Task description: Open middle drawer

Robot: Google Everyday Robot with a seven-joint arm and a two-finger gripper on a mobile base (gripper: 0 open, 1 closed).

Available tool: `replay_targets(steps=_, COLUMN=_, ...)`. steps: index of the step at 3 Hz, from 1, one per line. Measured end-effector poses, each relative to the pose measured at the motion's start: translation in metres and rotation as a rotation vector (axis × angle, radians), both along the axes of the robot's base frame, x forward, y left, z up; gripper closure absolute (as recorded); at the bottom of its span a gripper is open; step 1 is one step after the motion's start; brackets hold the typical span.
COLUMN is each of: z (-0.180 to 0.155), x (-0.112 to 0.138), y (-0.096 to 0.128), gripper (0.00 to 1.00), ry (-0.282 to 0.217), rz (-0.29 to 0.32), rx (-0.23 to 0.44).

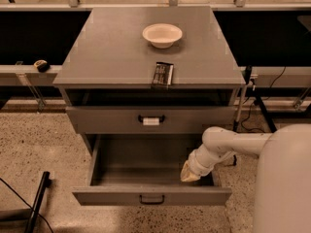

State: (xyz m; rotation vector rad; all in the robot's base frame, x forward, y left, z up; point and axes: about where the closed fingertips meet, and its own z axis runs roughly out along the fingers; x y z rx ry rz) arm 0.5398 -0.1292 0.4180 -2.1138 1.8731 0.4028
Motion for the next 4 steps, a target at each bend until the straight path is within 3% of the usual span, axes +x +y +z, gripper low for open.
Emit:
replay_targets(steps=1, z=0.004, x=-0.047, y=0.001, gripper=0.99, ry=0.115, rz=0.066, rx=0.022)
replay_targets(steps=2, z=0.005, x=-0.049, y=0.0, gripper=0.99, ry=0.124, rz=0.069, rx=0.024)
replay_targets(steps=3, z=0.018, x=-0.084, y=-0.002, gripper=0.97, ry=0.209, rz=0.101, rx=0.054)
replay_targets(steps=4, z=0.02, x=-0.087, y=-0.002, gripper=0.98, ry=0.219, rz=0.104, rx=0.06)
